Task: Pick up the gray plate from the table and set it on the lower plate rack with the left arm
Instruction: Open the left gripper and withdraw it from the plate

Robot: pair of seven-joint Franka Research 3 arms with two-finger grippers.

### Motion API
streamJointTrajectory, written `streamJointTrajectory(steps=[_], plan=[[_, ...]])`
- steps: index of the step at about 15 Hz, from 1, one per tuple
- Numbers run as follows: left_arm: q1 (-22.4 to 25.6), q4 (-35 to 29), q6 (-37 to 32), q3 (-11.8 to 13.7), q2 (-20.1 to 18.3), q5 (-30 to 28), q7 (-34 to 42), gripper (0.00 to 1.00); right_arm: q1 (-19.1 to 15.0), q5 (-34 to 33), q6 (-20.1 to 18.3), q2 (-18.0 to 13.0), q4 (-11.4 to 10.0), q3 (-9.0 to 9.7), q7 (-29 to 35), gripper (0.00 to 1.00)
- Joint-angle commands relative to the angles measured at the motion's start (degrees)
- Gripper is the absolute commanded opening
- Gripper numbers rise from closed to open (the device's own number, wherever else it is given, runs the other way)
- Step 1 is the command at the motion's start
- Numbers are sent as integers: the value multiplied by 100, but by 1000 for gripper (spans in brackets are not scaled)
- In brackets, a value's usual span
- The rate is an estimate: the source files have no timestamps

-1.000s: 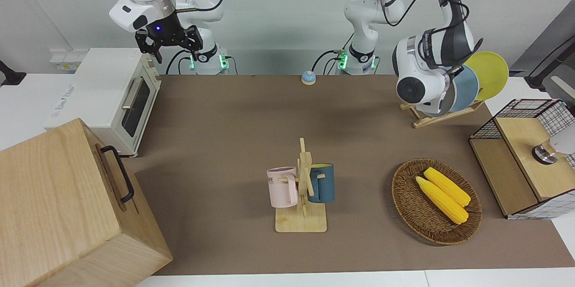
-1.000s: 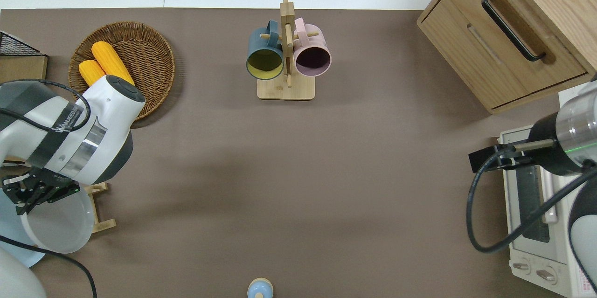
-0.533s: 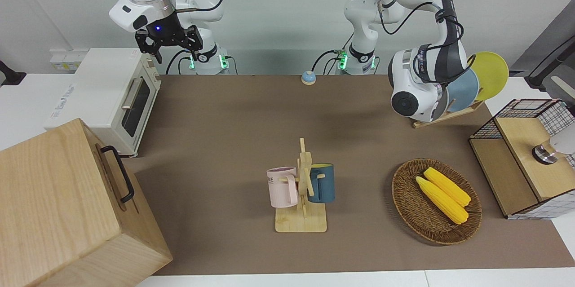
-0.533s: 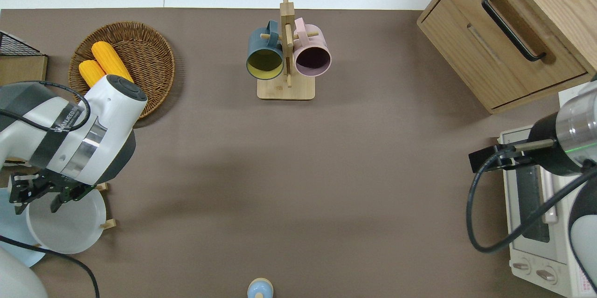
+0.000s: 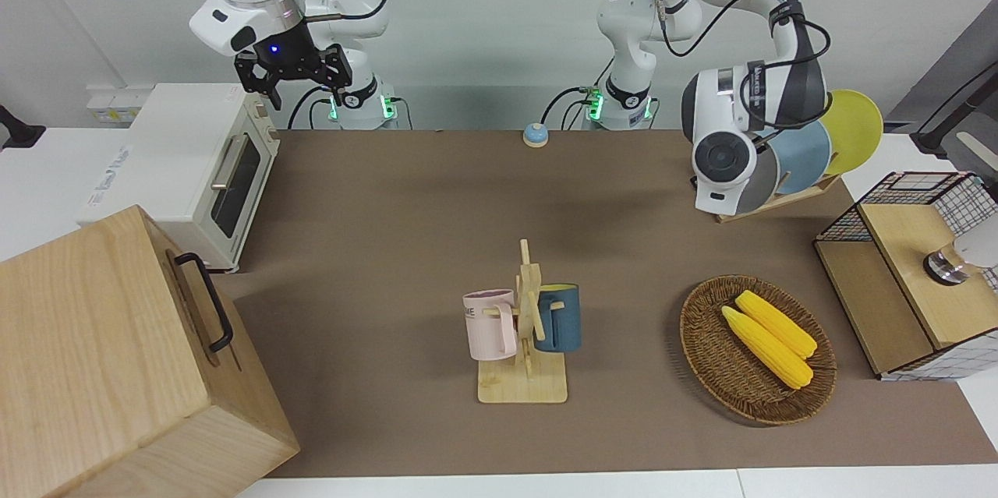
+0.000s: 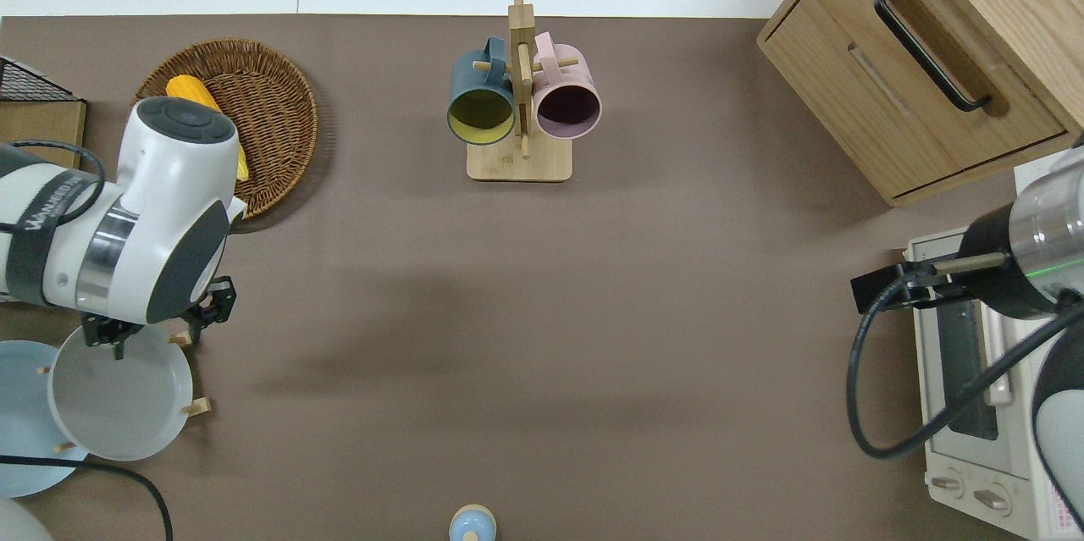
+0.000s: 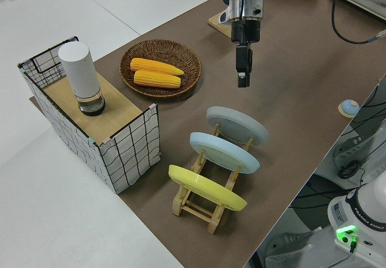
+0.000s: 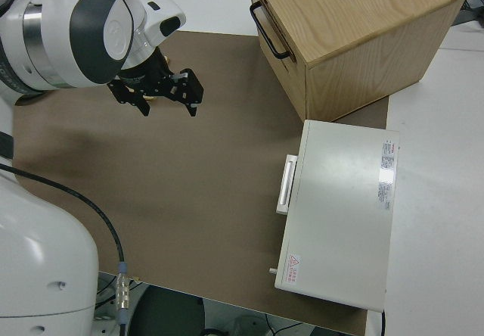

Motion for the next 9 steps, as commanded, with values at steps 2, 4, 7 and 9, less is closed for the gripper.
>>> streamJointTrajectory(steps=[2, 4, 7, 9], plan=[[-100, 67, 1303, 58, -368, -1058, -453, 989, -85, 20, -87, -27, 35, 37, -19, 990], [-100, 41, 1770, -65, -421, -1120, -497, 993, -76, 20, -87, -27, 35, 37, -19, 990], [-100, 23, 2174, -170, -482, -1068, -603, 993, -85, 20, -87, -27, 35, 37, -19, 987], [-47, 23, 2386, -171, -587, -1129, -384, 993, -85, 20, -87, -27, 35, 37, -19, 990]])
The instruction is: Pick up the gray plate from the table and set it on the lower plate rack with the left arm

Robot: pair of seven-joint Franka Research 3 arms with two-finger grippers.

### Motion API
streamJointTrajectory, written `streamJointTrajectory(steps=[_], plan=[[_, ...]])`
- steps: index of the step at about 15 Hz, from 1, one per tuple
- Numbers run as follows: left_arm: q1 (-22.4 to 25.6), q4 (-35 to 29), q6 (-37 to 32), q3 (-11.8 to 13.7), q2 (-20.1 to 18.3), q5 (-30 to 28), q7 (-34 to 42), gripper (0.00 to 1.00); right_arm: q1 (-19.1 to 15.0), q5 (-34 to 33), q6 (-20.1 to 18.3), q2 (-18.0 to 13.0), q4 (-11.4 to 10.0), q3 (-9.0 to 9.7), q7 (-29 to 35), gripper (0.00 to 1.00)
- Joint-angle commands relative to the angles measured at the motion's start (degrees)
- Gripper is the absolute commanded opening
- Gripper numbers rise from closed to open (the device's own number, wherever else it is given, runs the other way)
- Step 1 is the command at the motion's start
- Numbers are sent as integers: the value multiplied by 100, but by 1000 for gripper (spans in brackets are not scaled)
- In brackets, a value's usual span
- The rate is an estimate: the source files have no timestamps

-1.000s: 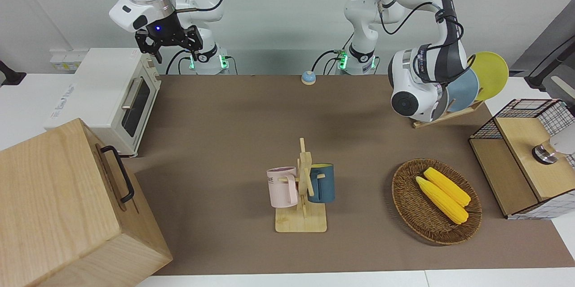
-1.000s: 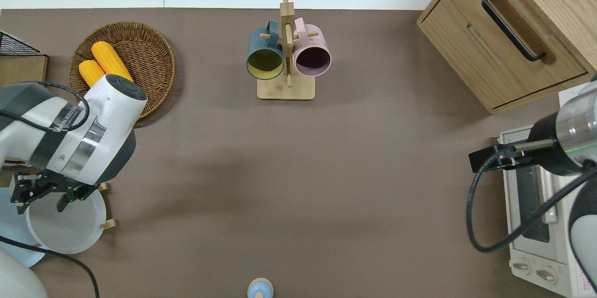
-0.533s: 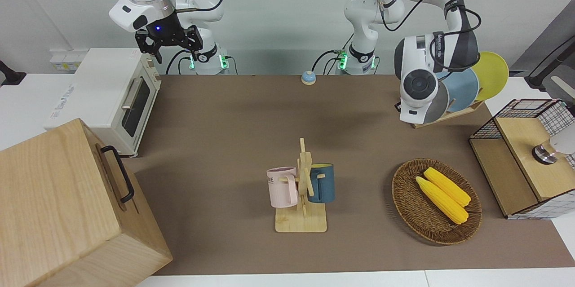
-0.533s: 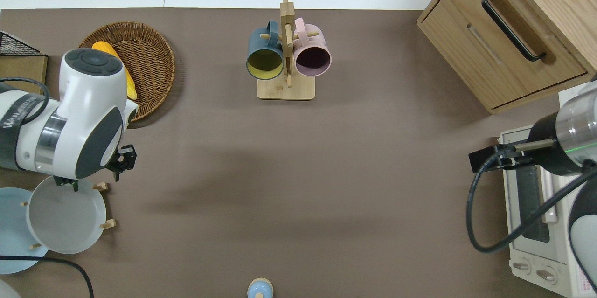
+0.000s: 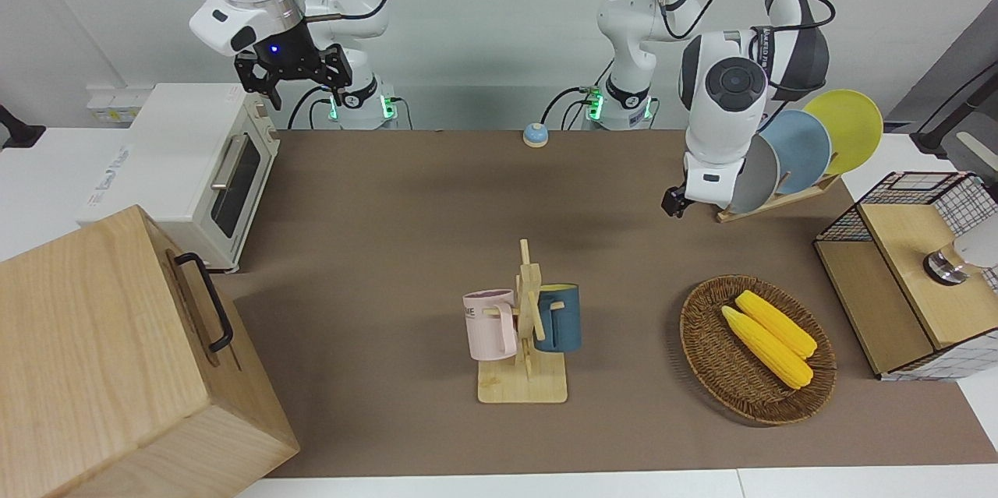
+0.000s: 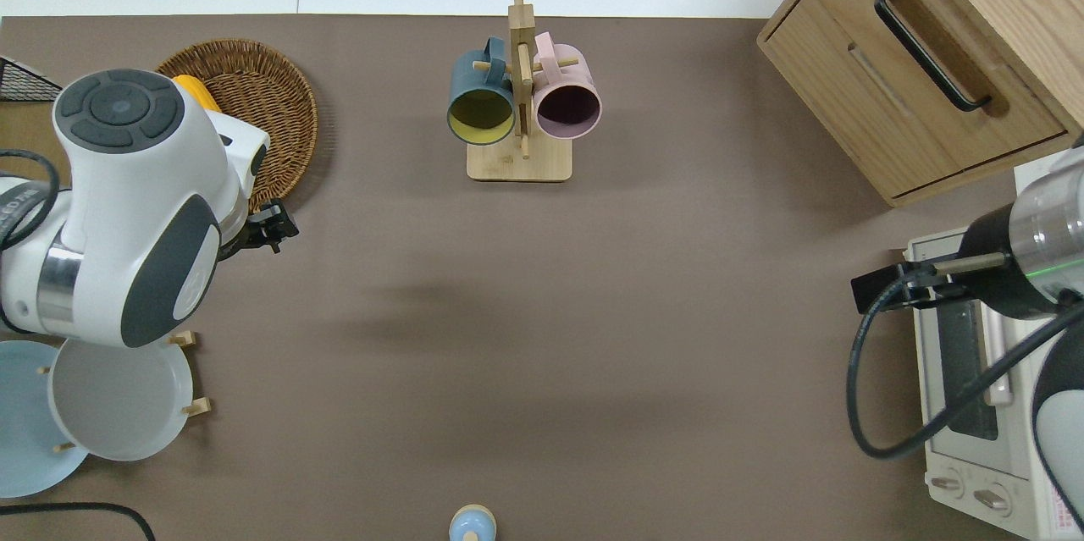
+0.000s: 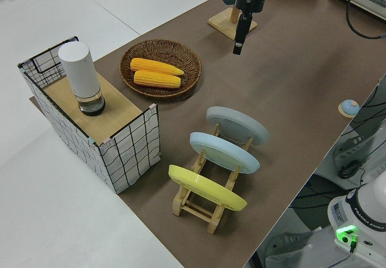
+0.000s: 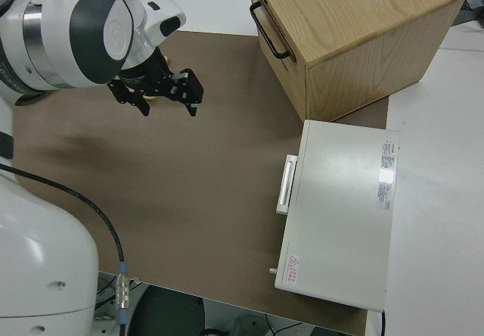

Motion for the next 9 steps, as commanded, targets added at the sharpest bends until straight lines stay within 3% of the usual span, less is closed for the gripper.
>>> streamJointTrajectory(steps=[1, 9], plan=[[-5, -77, 343, 44, -225, -136, 414, 993, -85, 20, -87, -27, 35, 37, -19, 987], [258, -77, 633, 80, -576, -733, 2568, 998, -76, 20, -87, -27, 35, 37, -19, 990]])
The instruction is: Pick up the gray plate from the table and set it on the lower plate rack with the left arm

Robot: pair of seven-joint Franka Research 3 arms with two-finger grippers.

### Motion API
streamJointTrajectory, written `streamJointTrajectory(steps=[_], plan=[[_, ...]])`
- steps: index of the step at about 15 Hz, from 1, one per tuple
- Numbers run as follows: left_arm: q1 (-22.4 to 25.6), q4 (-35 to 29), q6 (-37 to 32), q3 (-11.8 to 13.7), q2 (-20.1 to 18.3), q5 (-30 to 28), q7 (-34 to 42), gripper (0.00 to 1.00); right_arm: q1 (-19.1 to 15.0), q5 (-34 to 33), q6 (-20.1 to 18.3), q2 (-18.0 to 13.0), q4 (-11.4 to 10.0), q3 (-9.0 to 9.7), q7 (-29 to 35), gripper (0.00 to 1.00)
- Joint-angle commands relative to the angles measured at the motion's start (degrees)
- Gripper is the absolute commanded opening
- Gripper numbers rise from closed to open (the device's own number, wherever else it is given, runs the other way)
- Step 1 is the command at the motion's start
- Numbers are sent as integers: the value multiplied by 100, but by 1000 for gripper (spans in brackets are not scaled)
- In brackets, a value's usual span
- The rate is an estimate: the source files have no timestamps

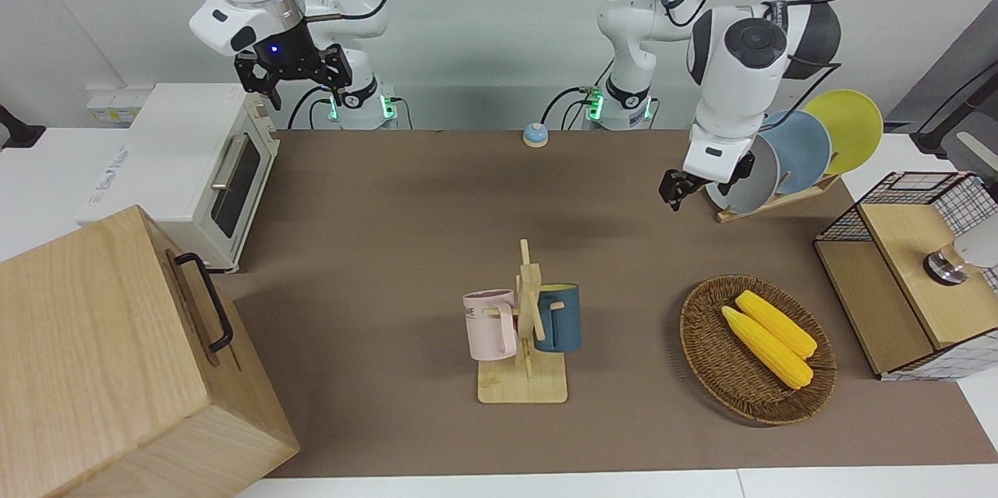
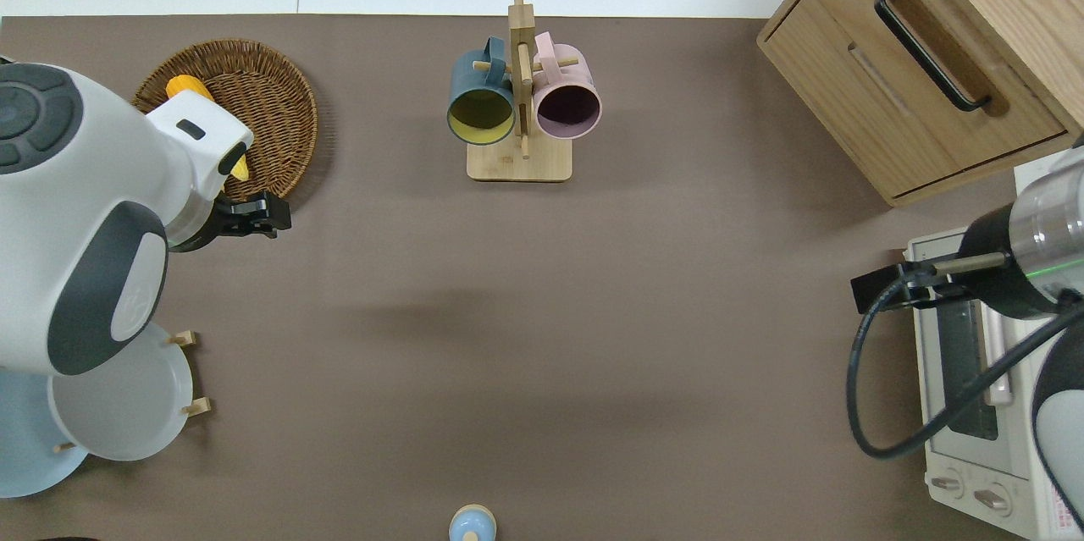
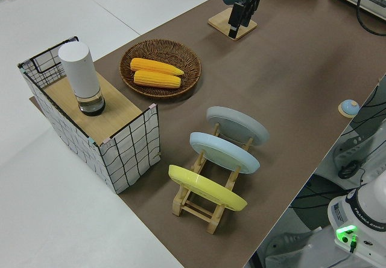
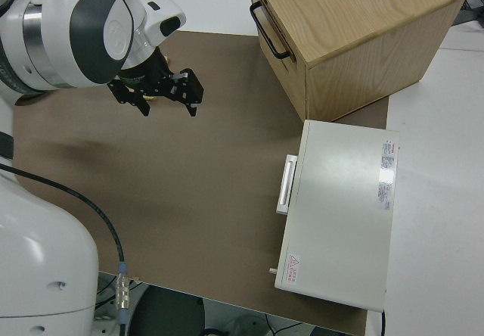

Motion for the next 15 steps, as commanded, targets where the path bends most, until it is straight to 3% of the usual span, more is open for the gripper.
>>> streamJointTrajectory(steps=[1, 4, 12, 15], plan=[[149, -72, 236, 52, -200, -366, 933, 998, -76, 20, -87, -27, 35, 37, -19, 990], [237, -72, 236, 105, -253, -798, 1629, 1000, -85, 20, -87, -27, 35, 37, -19, 990], [167, -81, 271, 123, -209, -702, 734, 998, -76, 20, -87, -27, 35, 37, -19, 990], [193, -45, 271, 140, -209, -755, 768, 998, -85, 20, -87, -27, 35, 37, -19, 987]])
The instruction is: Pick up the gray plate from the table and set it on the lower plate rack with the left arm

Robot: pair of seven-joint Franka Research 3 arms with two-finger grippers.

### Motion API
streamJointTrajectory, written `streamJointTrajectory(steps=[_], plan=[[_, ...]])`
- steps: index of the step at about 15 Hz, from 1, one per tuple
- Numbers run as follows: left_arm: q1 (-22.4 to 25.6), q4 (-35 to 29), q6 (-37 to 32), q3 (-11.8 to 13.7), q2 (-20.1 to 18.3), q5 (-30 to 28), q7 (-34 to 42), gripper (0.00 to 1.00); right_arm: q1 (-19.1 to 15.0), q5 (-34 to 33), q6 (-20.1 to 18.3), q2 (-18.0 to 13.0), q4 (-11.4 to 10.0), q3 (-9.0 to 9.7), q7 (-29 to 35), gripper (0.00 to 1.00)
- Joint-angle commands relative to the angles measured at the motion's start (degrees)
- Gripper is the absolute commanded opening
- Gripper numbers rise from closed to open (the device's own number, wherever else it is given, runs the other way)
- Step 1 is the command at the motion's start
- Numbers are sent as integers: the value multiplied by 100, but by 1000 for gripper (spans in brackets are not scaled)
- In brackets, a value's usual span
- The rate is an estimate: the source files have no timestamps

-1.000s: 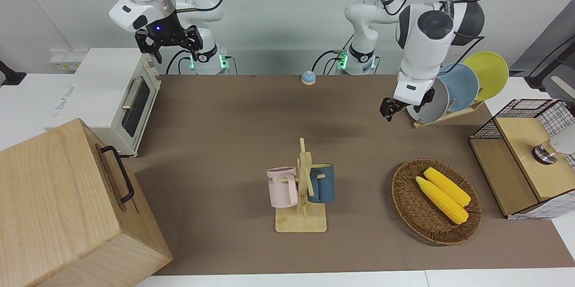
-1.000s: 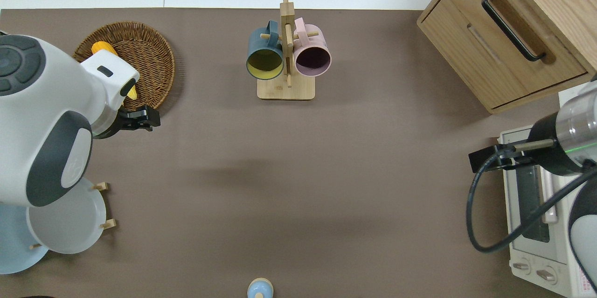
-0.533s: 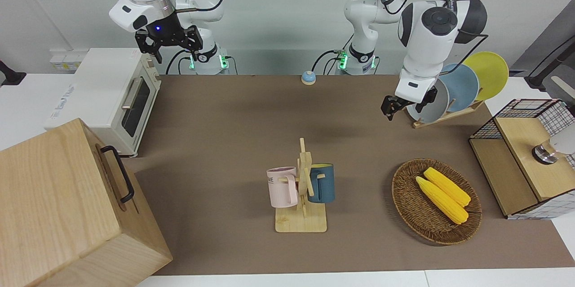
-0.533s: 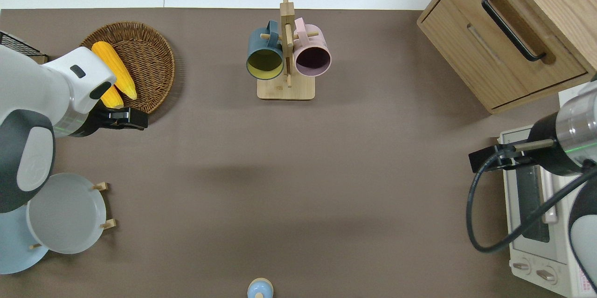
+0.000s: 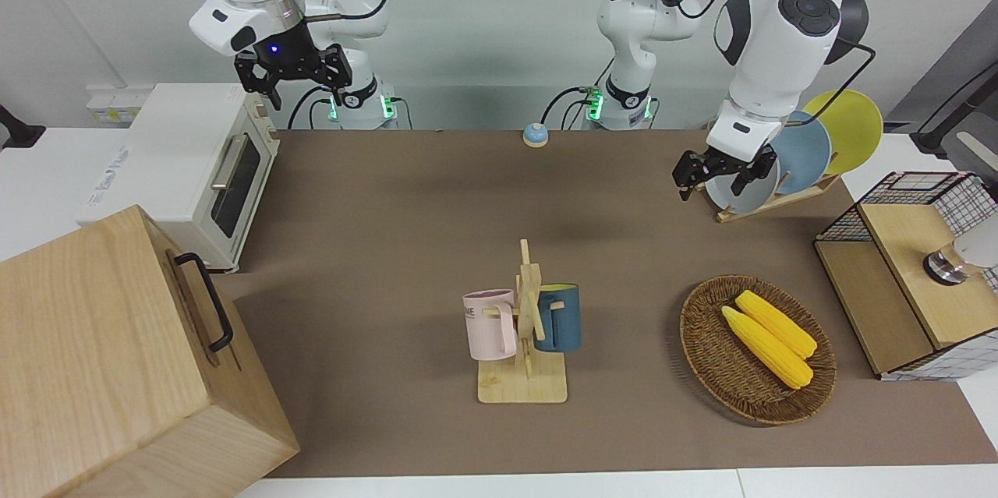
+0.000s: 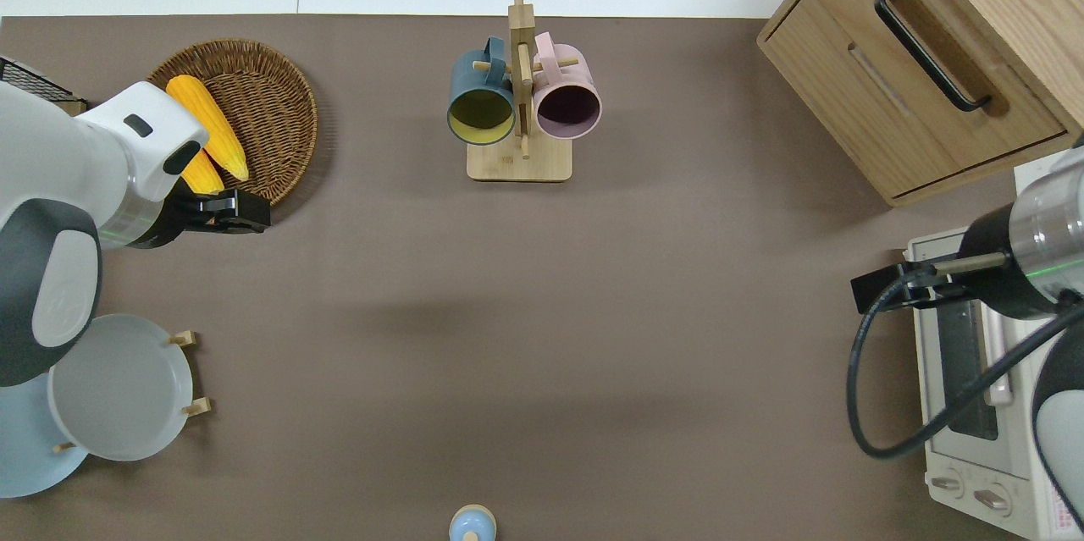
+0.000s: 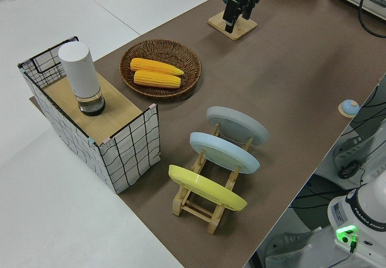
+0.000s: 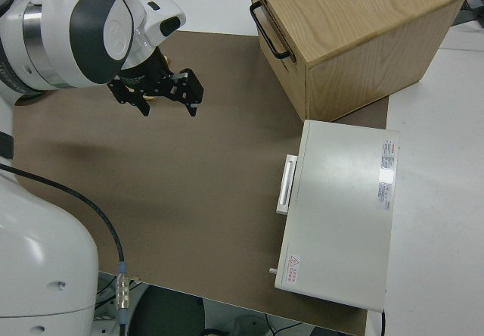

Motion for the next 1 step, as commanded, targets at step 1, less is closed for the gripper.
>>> streamJointTrajectory(steps=[1], plan=[[-21, -42, 101, 47, -23, -105, -167, 998, -85, 20, -87, -27, 35, 37, -19, 990]])
